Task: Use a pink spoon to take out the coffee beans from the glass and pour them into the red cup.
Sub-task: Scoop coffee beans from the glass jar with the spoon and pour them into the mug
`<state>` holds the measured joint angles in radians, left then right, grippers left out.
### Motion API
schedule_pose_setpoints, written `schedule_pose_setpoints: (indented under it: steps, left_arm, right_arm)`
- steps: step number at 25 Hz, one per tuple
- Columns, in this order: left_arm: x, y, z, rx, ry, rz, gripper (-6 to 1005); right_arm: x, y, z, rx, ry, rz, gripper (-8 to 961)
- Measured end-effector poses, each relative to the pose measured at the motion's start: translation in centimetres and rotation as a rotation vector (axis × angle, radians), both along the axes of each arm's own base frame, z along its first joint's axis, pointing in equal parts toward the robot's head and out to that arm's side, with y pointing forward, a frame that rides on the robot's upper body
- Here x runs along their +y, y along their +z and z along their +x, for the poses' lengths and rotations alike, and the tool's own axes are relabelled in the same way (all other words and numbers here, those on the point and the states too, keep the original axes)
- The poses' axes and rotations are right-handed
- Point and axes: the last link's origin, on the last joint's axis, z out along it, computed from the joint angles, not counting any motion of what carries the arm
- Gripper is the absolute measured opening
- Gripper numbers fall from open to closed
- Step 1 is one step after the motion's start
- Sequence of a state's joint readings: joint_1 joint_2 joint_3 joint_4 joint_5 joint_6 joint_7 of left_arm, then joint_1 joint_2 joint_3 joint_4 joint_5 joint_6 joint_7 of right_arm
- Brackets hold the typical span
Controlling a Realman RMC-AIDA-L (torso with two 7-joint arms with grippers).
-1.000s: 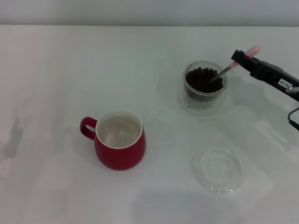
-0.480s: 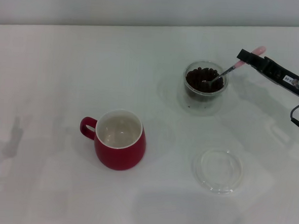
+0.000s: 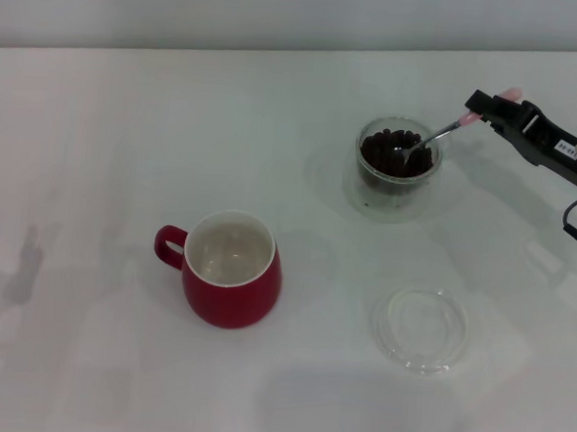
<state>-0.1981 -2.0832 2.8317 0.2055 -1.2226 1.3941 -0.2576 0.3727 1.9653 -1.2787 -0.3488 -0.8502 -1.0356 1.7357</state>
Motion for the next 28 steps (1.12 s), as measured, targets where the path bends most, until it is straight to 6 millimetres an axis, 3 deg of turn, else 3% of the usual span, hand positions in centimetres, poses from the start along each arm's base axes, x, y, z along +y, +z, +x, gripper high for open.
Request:
schedule_pose_setpoints:
  steps: [13,28]
  left_arm:
    - [-0.4,0.2,-0.1,0.0,0.0,0.012,654]
    - [-0.4,0.3,0.0,0.001,-0.008,0.02,654]
  right_arm:
    - [0.2,0.2,0.3,0.142,-0.102,-0.022,143]
    - [0.6,2.1,0.3,0.242,-0.124,-0.003,143]
